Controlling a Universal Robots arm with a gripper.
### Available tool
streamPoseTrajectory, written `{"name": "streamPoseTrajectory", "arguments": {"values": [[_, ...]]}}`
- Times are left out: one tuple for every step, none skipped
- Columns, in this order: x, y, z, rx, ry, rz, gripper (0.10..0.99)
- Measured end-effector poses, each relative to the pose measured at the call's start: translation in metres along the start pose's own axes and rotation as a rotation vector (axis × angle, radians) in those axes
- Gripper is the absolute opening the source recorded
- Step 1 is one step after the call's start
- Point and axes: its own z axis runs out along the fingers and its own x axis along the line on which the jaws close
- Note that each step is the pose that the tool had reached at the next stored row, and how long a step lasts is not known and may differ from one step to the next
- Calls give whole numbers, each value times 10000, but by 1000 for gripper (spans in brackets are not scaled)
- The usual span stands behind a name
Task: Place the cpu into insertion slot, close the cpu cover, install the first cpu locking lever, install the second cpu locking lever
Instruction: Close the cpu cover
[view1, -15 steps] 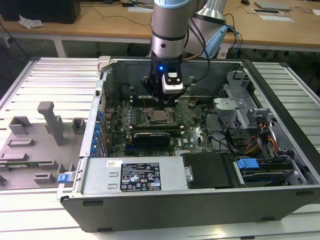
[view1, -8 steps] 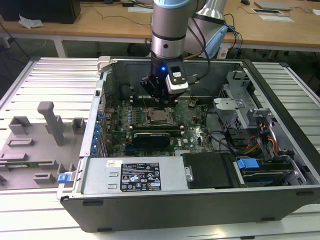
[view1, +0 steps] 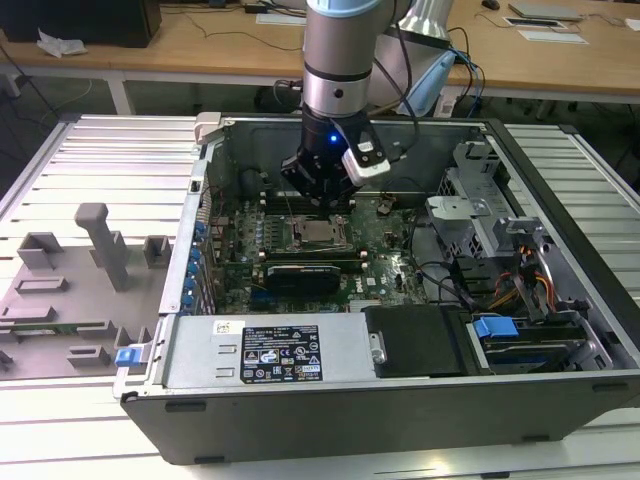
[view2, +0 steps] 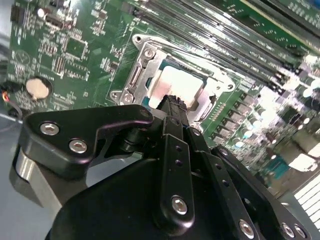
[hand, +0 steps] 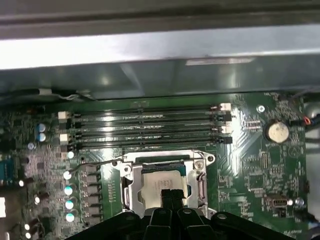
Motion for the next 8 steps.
{"name": "streamPoseTrajectory", "arguments": {"values": [[0,-2,0,-14,-15,-72,106],[0,-13,0,-23,-28,-140,106],[-1,-29,0,-32,-31,-154,106],[-1,-57,0,-37,-30,-154,106],[-1,-76,0,-43,-30,-153,106],[-1,-96,1,-55,-30,-153,106],[-1,-113,1,-70,-31,-154,106],[-1,-118,1,-80,-31,-156,106]]}}
